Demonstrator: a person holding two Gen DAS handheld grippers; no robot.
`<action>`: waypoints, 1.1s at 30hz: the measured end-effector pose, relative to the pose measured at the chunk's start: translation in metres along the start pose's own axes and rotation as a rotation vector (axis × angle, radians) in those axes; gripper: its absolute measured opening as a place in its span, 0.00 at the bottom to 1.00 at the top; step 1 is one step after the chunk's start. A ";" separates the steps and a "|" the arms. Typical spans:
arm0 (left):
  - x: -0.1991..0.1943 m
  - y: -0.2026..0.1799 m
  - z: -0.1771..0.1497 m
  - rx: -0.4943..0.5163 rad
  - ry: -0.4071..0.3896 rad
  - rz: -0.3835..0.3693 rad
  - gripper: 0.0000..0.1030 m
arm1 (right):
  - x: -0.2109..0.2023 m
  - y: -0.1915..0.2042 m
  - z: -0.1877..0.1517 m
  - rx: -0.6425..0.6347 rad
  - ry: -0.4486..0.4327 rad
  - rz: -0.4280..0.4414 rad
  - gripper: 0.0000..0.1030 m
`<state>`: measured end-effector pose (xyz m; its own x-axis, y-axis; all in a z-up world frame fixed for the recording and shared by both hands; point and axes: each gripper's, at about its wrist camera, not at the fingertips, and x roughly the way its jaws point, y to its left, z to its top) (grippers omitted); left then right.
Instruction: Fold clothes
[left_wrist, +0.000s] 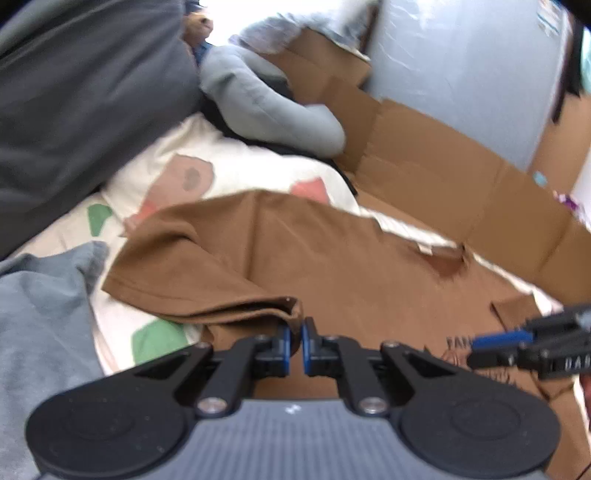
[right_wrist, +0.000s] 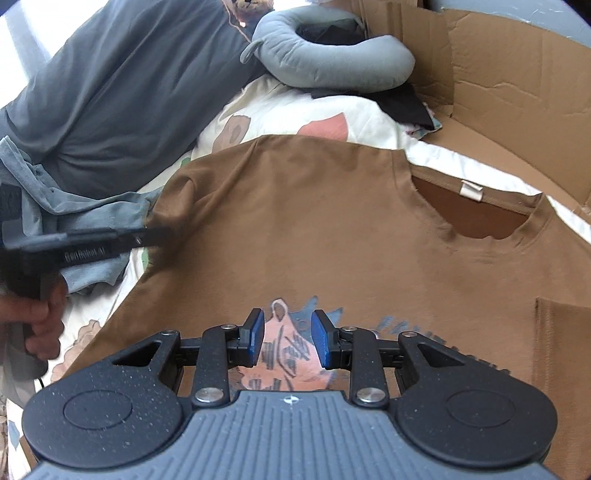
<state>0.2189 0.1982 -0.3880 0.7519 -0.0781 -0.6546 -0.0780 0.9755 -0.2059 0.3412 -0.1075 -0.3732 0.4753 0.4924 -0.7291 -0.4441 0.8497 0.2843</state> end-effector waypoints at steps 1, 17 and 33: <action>0.002 -0.002 -0.003 0.010 0.012 -0.003 0.07 | 0.002 0.001 0.000 0.003 0.003 0.005 0.34; -0.010 -0.007 -0.022 0.134 0.088 0.074 0.30 | 0.042 0.025 0.012 0.062 0.028 0.101 0.40; 0.002 0.025 -0.024 0.077 0.120 0.195 0.31 | 0.089 0.073 0.034 -0.064 0.061 0.126 0.40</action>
<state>0.2030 0.2171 -0.4123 0.6443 0.0935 -0.7590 -0.1604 0.9870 -0.0145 0.3768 0.0045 -0.3962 0.3663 0.5806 -0.7271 -0.5461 0.7668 0.3373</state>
